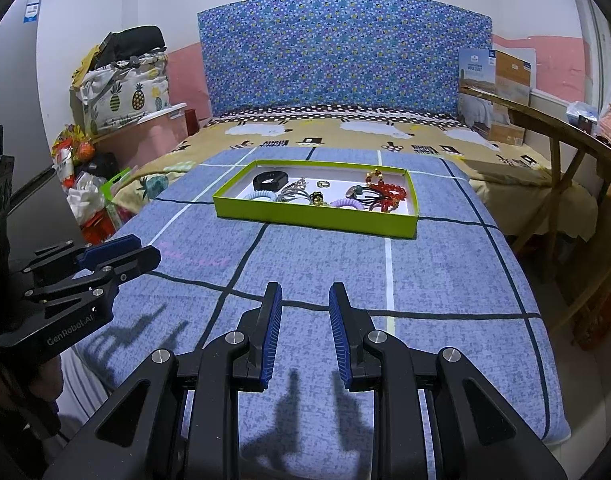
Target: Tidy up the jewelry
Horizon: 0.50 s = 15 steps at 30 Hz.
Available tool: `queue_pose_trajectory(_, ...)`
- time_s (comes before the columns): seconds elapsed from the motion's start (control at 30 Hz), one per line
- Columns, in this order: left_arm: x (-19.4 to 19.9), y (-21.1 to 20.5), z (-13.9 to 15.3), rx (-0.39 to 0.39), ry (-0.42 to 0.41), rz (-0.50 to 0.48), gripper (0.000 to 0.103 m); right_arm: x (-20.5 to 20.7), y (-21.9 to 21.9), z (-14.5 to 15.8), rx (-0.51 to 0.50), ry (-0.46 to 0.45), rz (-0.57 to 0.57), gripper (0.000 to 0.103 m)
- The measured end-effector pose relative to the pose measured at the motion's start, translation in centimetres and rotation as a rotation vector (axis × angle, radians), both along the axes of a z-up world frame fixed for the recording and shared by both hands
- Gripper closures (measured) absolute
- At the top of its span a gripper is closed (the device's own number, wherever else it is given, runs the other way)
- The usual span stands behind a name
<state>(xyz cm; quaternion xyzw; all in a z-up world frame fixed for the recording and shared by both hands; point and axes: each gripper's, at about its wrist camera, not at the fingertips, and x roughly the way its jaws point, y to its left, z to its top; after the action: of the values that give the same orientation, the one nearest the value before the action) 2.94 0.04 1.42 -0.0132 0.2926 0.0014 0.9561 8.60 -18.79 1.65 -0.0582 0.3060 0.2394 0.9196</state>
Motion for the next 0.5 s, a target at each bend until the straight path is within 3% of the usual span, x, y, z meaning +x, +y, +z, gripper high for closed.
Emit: queue_pose_trajectory(0.5, -0.05, -0.33, -0.18, 0.006, 0.002, -0.008, 0.073, -0.08, -0.03, -0.24, 0.003, 0.010, 0.000, 0.078)
